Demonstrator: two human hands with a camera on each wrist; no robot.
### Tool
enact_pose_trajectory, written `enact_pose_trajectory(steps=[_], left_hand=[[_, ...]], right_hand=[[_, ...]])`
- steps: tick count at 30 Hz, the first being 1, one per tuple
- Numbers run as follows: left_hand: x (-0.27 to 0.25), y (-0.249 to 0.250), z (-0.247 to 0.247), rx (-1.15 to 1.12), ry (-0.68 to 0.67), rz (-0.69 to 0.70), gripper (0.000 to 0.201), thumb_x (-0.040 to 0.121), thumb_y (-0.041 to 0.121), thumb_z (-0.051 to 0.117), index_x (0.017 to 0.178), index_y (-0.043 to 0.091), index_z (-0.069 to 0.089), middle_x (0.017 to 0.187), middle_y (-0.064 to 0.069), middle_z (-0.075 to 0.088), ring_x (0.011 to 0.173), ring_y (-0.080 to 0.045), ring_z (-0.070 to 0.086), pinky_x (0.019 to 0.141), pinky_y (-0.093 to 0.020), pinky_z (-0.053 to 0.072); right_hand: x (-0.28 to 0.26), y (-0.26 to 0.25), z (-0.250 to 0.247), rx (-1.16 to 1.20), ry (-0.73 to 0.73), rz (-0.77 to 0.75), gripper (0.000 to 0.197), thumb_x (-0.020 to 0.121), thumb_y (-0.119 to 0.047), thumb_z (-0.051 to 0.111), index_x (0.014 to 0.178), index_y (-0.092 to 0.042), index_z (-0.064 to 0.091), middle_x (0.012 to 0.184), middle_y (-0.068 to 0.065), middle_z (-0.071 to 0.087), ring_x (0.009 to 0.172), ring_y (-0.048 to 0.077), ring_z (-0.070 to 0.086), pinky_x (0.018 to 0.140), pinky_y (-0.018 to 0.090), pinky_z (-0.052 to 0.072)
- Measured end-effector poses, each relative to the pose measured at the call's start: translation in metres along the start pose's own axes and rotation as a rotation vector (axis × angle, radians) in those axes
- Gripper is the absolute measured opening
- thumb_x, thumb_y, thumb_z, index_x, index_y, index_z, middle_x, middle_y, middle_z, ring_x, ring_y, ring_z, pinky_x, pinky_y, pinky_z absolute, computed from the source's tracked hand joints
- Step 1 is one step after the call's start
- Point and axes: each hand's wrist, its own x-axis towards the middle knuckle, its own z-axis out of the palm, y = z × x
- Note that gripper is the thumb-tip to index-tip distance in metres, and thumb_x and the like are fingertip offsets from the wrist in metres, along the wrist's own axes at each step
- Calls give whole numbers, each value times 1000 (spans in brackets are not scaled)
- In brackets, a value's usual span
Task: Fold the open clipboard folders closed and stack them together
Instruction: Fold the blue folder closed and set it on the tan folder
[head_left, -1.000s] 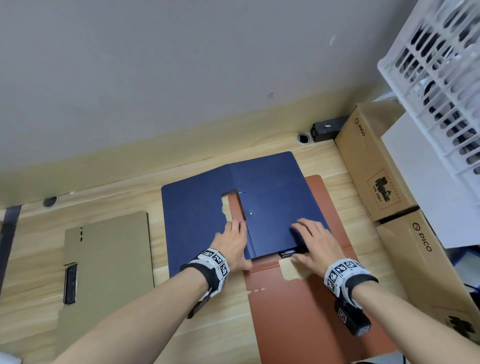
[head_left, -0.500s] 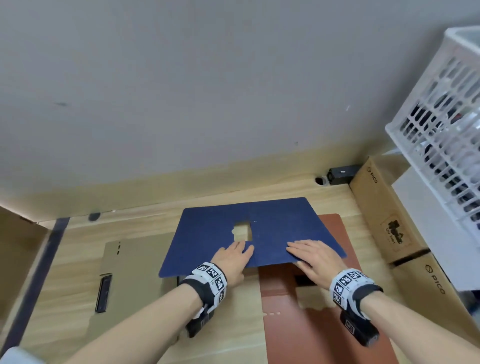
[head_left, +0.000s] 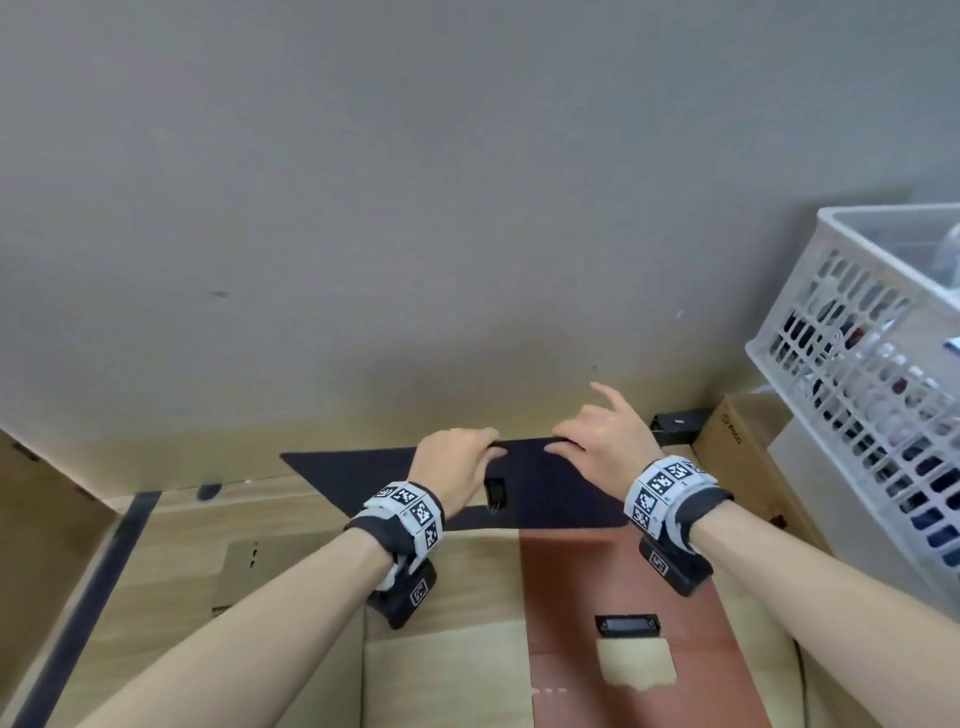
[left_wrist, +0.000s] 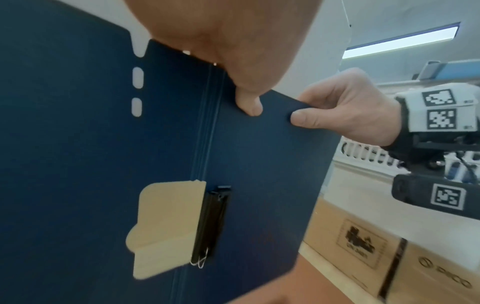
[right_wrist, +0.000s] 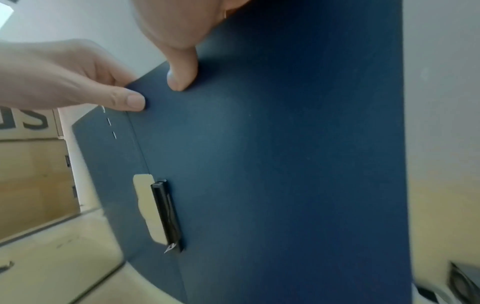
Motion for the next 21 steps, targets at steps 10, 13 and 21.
enact_pose_trajectory(steps=[10,13,21], left_hand=[[-16,-64,-62,-433,355,-310,22,96,31,56,77,19,56,63,-1,60,63,-25,55,61,-37,45],[-27,-83,-81,-689,489,-466,20,96,26,56,78,17,59,75,-2,65,69,-18,56,66,-34,46],[-75,-112,-59,-1273,700,-764,17,98,25,56,99,17,71,110,-1,73,104,-21,66,96,-39,51]], right_hand=[[40,-32,-35,26,194,201,81,83,-32,63,150,-7,25,158,12,16,144,29,23,120,48,18],[43,-31,-31,160,177,396,85,84,-35,64,151,-6,20,160,10,10,143,28,20,120,39,19],[47,-34,-3,952,-80,813,52,93,-49,50,137,-20,44,136,-7,56,126,14,52,108,41,41]])
